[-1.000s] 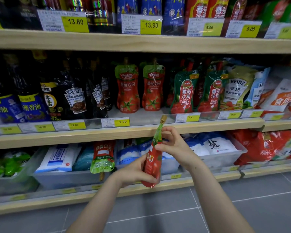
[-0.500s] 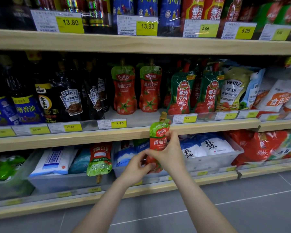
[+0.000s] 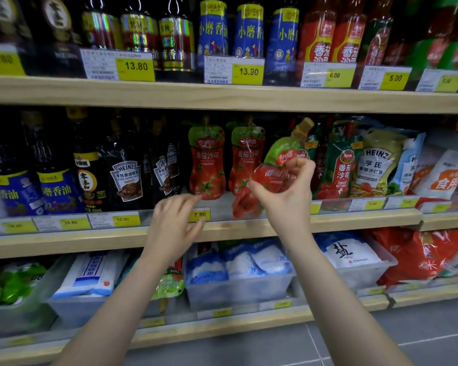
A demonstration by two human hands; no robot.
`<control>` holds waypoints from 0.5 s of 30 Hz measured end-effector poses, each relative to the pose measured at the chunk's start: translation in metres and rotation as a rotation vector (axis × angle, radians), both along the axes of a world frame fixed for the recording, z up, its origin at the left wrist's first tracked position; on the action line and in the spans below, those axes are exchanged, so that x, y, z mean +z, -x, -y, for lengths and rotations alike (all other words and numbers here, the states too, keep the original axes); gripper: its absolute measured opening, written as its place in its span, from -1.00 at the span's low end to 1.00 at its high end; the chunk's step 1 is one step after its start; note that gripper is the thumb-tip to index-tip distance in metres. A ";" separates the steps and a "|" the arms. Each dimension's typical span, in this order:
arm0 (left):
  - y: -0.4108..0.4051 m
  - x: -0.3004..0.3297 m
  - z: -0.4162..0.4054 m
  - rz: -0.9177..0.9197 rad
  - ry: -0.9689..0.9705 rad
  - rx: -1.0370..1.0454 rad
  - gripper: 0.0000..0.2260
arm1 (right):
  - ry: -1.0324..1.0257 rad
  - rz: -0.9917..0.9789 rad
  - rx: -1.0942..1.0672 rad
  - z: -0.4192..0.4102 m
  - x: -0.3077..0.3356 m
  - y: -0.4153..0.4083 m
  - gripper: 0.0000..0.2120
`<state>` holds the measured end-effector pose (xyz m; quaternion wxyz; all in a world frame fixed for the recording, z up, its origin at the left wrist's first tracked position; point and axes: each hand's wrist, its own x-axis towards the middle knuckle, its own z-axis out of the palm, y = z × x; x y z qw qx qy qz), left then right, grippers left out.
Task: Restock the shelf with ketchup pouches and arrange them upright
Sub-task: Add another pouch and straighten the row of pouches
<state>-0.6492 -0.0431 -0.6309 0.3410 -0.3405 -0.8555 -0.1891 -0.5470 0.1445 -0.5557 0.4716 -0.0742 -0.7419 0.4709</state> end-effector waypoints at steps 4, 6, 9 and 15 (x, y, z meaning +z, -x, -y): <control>0.008 -0.021 0.000 -0.067 0.150 0.070 -0.56 | -0.094 -0.007 -0.114 0.002 0.010 0.028 -0.47; 0.010 -0.026 -0.004 -0.093 0.116 0.092 -0.58 | -0.174 0.026 -0.175 0.001 0.003 0.040 -0.48; 0.012 -0.031 -0.008 -0.133 0.097 0.115 -0.61 | -0.270 0.136 -0.262 -0.005 -0.011 0.057 -0.47; 0.017 -0.035 -0.009 -0.160 0.099 0.122 -0.62 | -0.315 0.308 -0.441 -0.014 -0.021 0.075 -0.39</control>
